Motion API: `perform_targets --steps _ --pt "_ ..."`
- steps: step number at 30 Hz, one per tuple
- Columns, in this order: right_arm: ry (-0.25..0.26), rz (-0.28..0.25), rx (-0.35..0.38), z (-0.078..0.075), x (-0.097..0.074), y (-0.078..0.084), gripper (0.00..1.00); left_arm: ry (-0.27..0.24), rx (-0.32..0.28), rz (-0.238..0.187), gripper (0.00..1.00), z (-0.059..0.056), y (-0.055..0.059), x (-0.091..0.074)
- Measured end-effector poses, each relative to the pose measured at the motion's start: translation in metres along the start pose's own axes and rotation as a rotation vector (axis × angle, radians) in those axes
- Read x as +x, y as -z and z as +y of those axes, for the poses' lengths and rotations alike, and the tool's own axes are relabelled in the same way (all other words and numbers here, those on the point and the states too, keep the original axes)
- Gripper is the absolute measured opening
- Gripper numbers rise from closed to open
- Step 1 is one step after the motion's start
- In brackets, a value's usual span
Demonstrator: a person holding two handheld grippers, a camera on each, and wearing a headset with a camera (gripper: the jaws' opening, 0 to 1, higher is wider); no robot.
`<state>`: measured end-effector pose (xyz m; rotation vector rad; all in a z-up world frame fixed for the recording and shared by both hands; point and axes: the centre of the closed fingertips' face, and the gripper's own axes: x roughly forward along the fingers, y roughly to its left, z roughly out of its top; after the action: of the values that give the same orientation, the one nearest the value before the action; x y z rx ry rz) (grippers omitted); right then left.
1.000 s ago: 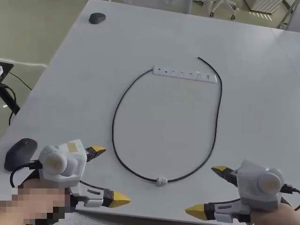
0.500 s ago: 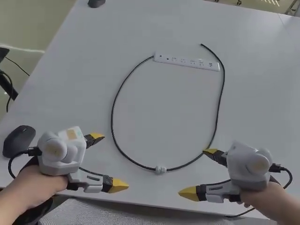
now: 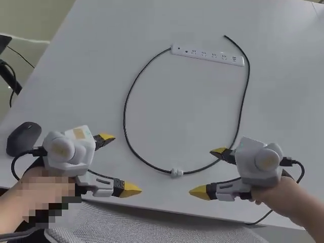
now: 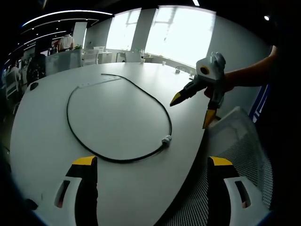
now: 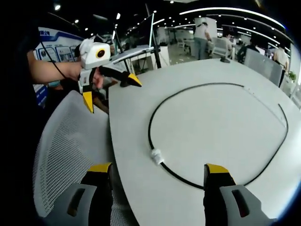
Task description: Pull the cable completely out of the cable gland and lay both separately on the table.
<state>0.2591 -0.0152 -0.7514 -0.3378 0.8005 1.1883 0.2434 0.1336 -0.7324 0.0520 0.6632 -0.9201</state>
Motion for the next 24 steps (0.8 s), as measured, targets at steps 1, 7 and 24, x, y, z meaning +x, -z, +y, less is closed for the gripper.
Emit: perform_targets --steps 1,7,24 --pt "-0.004 0.009 -0.007 0.0 0.002 0.0 0.77 0.003 0.002 0.003 0.97 0.0 0.001 0.0" --pt "-0.03 0.046 -0.031 0.001 0.012 0.003 0.7 0.005 0.011 -0.005 0.96 -0.001 -0.001 0.001" --pt "-0.097 0.145 -0.141 0.0 0.04 0.009 0.52 0.011 -0.011 0.011 0.95 -0.003 0.008 -0.004"
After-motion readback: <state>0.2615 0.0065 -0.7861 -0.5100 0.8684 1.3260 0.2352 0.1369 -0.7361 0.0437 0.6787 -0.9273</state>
